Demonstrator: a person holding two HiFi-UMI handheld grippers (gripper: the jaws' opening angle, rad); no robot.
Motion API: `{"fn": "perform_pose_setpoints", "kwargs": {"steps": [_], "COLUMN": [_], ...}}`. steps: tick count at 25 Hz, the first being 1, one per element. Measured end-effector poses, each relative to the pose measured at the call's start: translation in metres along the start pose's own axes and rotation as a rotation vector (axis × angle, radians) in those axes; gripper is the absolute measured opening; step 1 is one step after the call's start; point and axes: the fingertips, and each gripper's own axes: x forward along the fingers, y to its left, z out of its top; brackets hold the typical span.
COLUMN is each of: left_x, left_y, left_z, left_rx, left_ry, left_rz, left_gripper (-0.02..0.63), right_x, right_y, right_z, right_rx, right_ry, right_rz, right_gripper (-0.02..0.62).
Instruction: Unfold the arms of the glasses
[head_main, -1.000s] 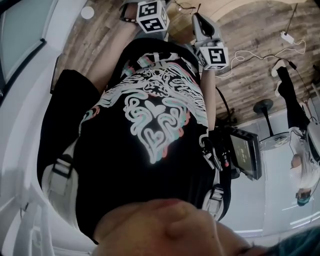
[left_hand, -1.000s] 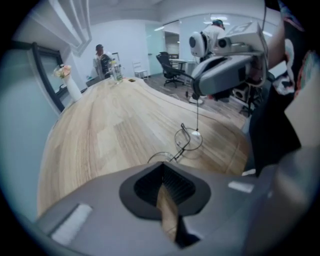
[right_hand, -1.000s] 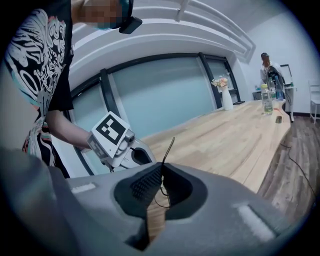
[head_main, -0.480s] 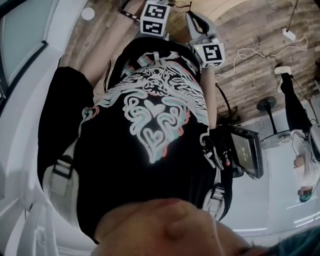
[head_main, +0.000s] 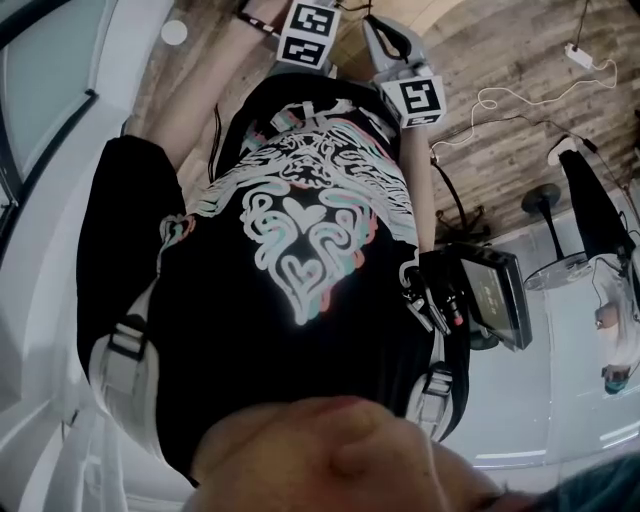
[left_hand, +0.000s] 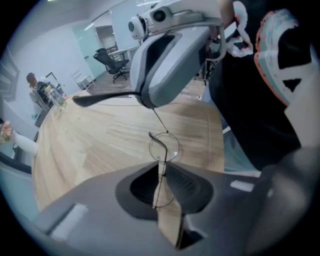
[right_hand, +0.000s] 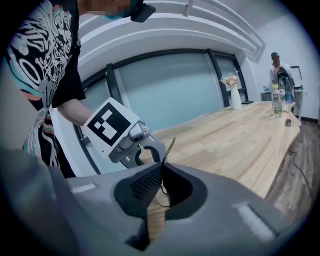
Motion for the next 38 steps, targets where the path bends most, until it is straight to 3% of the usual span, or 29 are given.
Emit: {"fn": "perform_pose_setpoints", "kwargs": {"steps": [18,30,38], "left_x": [0.012,0.008,0.003], "left_y": [-0.009,-0.010,-0.013], "left_z": [-0.001,-0.002,0.006], "left_rx": [0.083,-0.004,-0.130], "left_ry": [0.072,0.006,-0.091], "left_rz": [-0.039,-0.070,-0.096], "left_gripper": [0.025,0.001,0.000], "right_x": [0.003,0.001,-0.007], "right_y": [0.005,-0.008,-0.020], "right_z": [0.000,0.004,0.005], "right_rx": [-0.015,-0.001,0.021], "right_ry": [-0.010,-0.024,-0.045], "right_rz": [0.006,-0.023,-0.054], "right_gripper": [0.009,0.009,0.009]}}
